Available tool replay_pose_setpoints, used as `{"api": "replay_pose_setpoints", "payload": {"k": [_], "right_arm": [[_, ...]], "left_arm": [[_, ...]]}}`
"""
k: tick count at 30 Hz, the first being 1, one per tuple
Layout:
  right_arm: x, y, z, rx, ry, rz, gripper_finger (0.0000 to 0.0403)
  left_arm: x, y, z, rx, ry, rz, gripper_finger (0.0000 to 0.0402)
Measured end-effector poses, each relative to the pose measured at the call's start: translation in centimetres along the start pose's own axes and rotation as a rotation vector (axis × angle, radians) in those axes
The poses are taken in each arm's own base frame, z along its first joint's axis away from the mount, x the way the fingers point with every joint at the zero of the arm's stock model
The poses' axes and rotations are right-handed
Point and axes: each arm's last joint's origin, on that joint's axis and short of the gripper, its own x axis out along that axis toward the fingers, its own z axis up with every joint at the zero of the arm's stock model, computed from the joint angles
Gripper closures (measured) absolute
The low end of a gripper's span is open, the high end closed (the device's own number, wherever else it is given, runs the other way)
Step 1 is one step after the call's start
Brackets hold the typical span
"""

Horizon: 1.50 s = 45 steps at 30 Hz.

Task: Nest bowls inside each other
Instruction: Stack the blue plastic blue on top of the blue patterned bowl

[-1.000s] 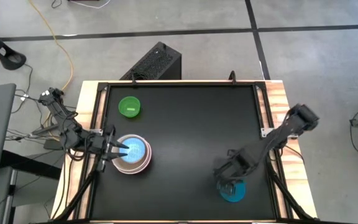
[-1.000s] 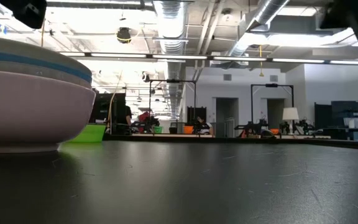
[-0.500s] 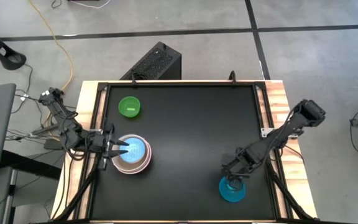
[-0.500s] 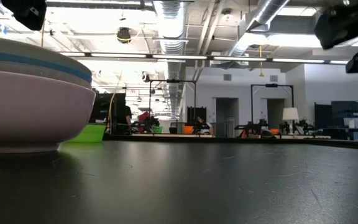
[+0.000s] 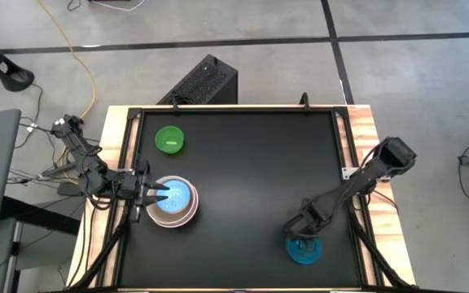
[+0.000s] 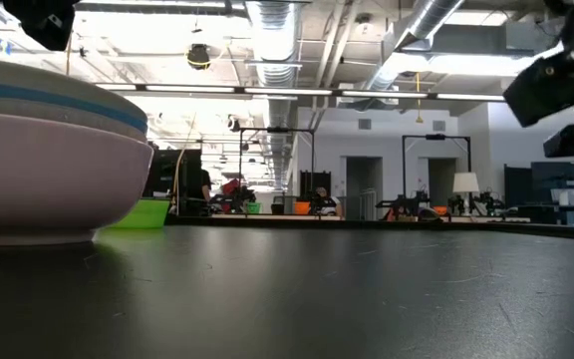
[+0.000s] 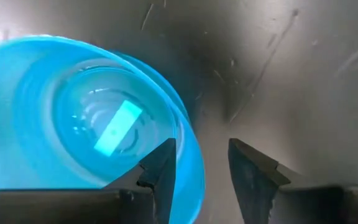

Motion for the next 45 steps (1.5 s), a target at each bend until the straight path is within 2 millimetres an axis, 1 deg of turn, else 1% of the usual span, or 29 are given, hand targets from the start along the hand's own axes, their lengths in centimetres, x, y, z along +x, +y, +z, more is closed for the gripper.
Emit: {"api": "replay_pose_setpoints", "payload": {"k": [2, 4, 7, 9, 10, 15, 18, 20, 23, 26, 28, 31, 34, 36, 40, 45], "right_arm": [[0.6, 0.0, 0.2, -0.022, 0.013, -0.014, 0.0247], [1.0, -0.2, 0.4, -0.019, 0.031, -0.027, 0.0266], [1.0, -0.5, 0.7, 0.008, 0.065, 0.002, 0.0322], [0.6, -0.8, 1.0, 0.030, 0.079, 0.032, 0.0371], [0.2, -0.9, 1.2, 0.042, 0.077, 0.052, 0.0386], [-3.2, -1.5, 2.9, 0.131, -0.027, 0.142, 0.0392], [-6.0, -1.4, 4.5, 0.155, -0.150, 0.197, 0.0398], [-8.0, -1.1, 5.9, 0.151, -0.263, 0.240, 0.0398], [-11.0, -0.3, 8.5, 0.095, -0.467, 0.307, 0.0398], [-13.7, 0.6, 11.1, -0.017, -0.644, 0.359, 0.0399], [-15.1, 1.0, 12.7, -0.083, -0.729, 0.362, 0.0399], [-16.8, 1.5, 15.4, -0.168, -0.813, 0.340, 0.0400], [-17.5, 2.1, 18.1, -0.238, -0.863, 0.308, 0.0400], [-17.5, 2.5, 19.9, -0.271, -0.872, 0.287, 0.0400], [-16.5, 2.7, 23.0, -0.338, -0.809, 0.262, 0.0400], [-15.3, 2.5, 25.8, -0.402, -0.756, 0.220, 0.0400]], "left_arm": [[0.0, 0.0, 0.0, 0.002, 0.002, 0.000, 0.0292], [0.0, 0.0, 0.0, 0.003, 0.002, 0.001, 0.0292], [-0.1, 0.1, -0.1, 0.026, 0.005, 0.005, 0.0292], [-0.2, 0.2, -0.1, 0.044, 0.007, 0.006, 0.0292], [-0.3, 0.3, -0.1, 0.049, 0.010, 0.006, 0.0292], [-0.6, 0.7, -0.2, 0.051, 0.022, -0.014, 0.0296], [-0.8, 0.8, -0.2, 0.066, 0.025, -0.034, 0.0305], [-0.9, 0.8, -0.2, 0.081, 0.022, -0.040, 0.0312], [-1.0, 1.0, -0.1, 0.107, 0.017, -0.055, 0.0318], [-1.2, 1.1, 0.0, 0.120, 0.006, -0.062, 0.0324], [-1.4, 1.3, 0.1, 0.117, -0.006, -0.062, 0.0328], [-1.7, 1.7, 0.5, 0.080, -0.036, -0.033, 0.0333], [-2.0, 2.2, 1.0, 0.007, -0.078, 0.023, 0.0332], [-2.2, 2.5, 1.1, -0.010, -0.092, 0.047, 0.0326], [-2.5, 3.0, 1.2, -0.016, -0.098, 0.159, 0.0309], [-2.5, 3.3, 1.2, -0.020, -0.097, 0.252, 0.0272]]}}
